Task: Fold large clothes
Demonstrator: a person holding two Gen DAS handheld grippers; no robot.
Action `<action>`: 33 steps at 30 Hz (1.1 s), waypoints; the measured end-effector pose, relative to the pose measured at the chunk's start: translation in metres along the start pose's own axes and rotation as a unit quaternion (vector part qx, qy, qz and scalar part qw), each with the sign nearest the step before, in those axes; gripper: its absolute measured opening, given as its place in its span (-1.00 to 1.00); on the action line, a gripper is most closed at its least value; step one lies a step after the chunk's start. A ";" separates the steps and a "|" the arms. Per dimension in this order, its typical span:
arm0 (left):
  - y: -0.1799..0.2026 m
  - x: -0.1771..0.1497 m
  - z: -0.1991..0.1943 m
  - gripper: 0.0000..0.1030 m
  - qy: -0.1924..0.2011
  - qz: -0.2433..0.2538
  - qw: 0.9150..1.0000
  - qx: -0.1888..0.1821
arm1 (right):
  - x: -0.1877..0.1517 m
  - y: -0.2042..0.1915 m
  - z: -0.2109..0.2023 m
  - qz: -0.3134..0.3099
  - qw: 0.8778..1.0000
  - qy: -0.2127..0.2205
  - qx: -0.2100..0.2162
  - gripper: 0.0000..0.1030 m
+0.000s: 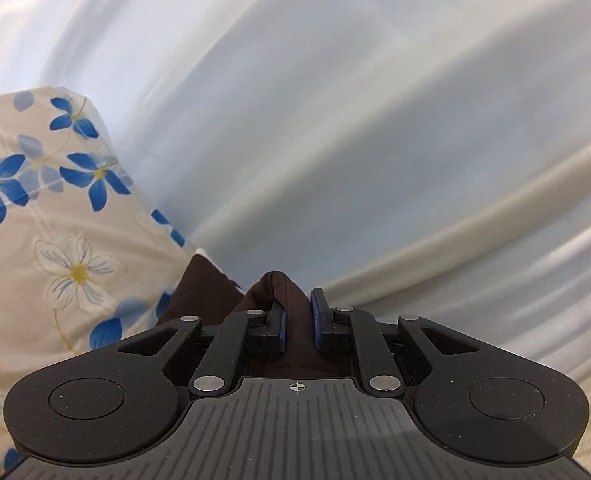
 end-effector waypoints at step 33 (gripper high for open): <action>0.097 -0.185 0.194 0.77 -0.044 0.344 0.937 0.045 | -0.141 -0.146 0.157 -0.256 0.962 -0.088 0.044 -0.85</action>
Point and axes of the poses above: each gripper's, at about its wrist camera, not at the fingertips, and z roughly the way its jaws point, y to its right, x to its top, the point moved 1 cm from there along z, roughly the way its jaws point, and after that the axes turned 5 degrees about z, right-handed, at the moved point
